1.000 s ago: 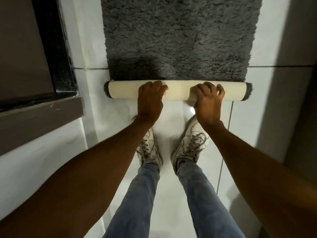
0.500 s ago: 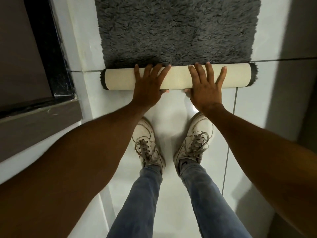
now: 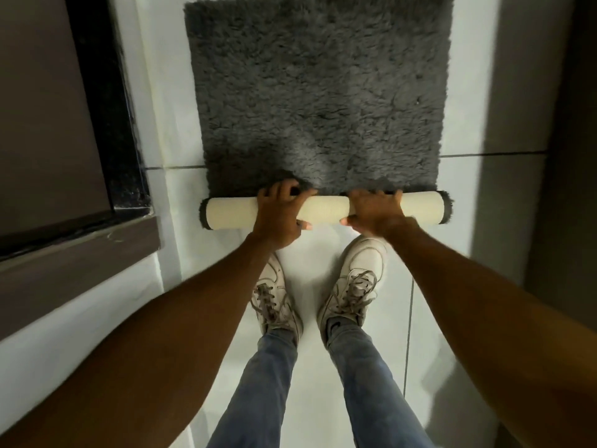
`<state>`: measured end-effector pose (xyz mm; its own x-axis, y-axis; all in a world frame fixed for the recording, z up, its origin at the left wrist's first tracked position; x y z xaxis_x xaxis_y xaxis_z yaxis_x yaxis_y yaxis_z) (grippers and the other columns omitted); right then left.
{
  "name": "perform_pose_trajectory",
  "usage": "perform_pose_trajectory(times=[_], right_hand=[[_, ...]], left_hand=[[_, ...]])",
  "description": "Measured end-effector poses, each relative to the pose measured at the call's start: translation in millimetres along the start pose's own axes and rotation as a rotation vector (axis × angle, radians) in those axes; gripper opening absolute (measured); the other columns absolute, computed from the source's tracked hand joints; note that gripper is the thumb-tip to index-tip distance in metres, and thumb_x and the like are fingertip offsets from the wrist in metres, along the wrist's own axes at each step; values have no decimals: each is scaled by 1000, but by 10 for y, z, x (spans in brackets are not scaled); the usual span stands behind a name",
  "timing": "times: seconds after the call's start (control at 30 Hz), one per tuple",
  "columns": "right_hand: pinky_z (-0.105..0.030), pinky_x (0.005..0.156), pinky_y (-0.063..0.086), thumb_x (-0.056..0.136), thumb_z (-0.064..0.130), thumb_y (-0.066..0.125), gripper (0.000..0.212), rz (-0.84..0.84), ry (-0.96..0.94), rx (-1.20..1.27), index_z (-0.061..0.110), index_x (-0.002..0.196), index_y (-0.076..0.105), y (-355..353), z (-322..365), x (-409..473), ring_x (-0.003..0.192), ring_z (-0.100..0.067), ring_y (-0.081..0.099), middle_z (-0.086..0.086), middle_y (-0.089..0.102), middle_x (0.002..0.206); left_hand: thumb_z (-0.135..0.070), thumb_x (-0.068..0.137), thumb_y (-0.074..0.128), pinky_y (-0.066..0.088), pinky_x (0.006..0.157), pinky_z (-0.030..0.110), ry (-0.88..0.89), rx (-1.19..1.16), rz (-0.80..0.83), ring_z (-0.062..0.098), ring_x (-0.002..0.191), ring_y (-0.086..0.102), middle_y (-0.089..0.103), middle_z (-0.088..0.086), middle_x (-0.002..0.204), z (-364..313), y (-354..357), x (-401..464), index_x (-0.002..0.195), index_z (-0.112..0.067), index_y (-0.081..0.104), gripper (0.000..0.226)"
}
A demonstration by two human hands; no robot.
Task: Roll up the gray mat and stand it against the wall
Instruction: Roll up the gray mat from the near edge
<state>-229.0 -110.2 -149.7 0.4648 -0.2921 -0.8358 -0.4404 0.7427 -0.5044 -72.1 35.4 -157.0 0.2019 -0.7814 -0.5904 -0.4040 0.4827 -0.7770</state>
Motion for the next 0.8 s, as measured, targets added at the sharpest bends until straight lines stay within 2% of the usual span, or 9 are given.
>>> perform_pose_trajectory(times=[0.07,0.13,0.23,0.3,0.37,0.43,0.5,0.6,0.8], right_hand=[[-65,115,30,82,41,80,61,-53,3,148,25,136,56,-291,-57,138,133,-34,52,-7,60,139],[-56,107,40,82,32,80,43,-391,12,163,20,121,67,-452,-82,168,122,-34,59,-8,67,128],[-49,100,41,93,11,62,21,-737,-41,58,10,111,75,-297,-20,53,112,-37,64,-13,76,115],[-55,114,34,99,17,55,37,-702,-117,24,8,134,64,-76,-24,-6,136,-38,53,-15,65,140],[-66,124,11,100,39,56,70,-543,-129,-36,8,158,33,85,-104,-50,156,-37,21,-14,33,166],[-69,123,0,89,61,62,105,-419,-122,-121,13,164,7,118,-154,-4,159,-36,-1,-10,5,173],[-72,122,1,82,70,65,118,-421,-126,-158,14,164,0,80,-143,96,159,-36,-5,-10,-1,173],[-73,120,-1,82,66,68,116,-470,-85,-165,14,164,6,-14,-99,282,159,-38,0,-12,6,173],[-76,120,5,97,44,58,78,-610,-59,-171,15,160,24,29,-99,375,156,-40,18,-12,30,167]], left_hand=[[-36,79,77,41,98,45,-31,-45,-228,30,121,52,57,6,131,-50,-107,25,130,-26,61,55],[-10,83,74,49,88,40,-37,-98,-478,29,108,61,68,6,115,-54,-132,33,113,-18,70,32],[5,88,59,47,107,45,-32,-165,-542,31,125,58,67,11,125,-52,-143,119,124,-8,67,39],[-13,97,55,34,119,50,-25,-169,-463,34,140,44,59,12,138,-51,-120,200,136,-8,57,40],[-44,97,50,19,125,53,4,-113,-317,37,150,25,42,13,155,-31,-69,241,150,-12,42,63],[-73,84,48,9,125,56,55,-4,-193,38,154,8,19,13,166,53,-43,293,159,-14,23,98],[-85,70,54,8,124,59,73,59,-161,40,154,7,14,14,167,140,-36,390,160,-14,19,120],[-83,61,64,12,122,61,60,83,-181,41,151,18,23,15,164,172,-85,580,158,-14,24,126],[-35,90,64,22,122,54,8,140,-367,32,144,35,41,9,155,138,-64,601,154,-17,35,74]])
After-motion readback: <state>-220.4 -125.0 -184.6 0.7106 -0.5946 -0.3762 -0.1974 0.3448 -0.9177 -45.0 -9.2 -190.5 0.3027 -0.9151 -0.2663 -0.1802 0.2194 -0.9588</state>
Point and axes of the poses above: each hand's wrist, its own x-axis towards the middle knuckle, its own y-axis out of the palm, z = x × y, the point moved 1 cm from there along x, towards the middle knuckle
